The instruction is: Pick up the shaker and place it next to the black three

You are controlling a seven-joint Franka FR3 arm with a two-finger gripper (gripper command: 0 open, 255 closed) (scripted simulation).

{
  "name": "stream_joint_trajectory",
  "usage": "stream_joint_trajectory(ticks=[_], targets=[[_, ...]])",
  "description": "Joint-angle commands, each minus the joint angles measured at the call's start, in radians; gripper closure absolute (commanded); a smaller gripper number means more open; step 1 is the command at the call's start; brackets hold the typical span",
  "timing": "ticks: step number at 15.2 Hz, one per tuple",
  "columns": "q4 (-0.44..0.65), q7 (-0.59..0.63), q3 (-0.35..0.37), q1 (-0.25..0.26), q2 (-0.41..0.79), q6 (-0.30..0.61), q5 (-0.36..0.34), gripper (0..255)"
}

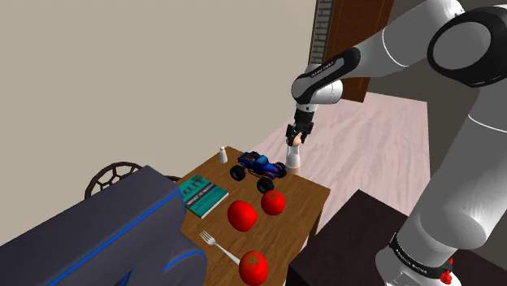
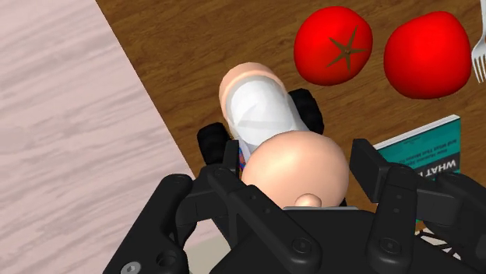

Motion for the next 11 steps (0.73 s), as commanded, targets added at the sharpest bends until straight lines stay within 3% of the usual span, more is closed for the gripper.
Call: stream_joint_trajectory(ticks=[1, 11], targets=[[0.007, 0.01, -0.002, -0.001, -0.02, -0.026, -0.013, 255], [0.072, 0.054, -0.002, -0.002, -0.089, -0.152, -0.055, 255]])
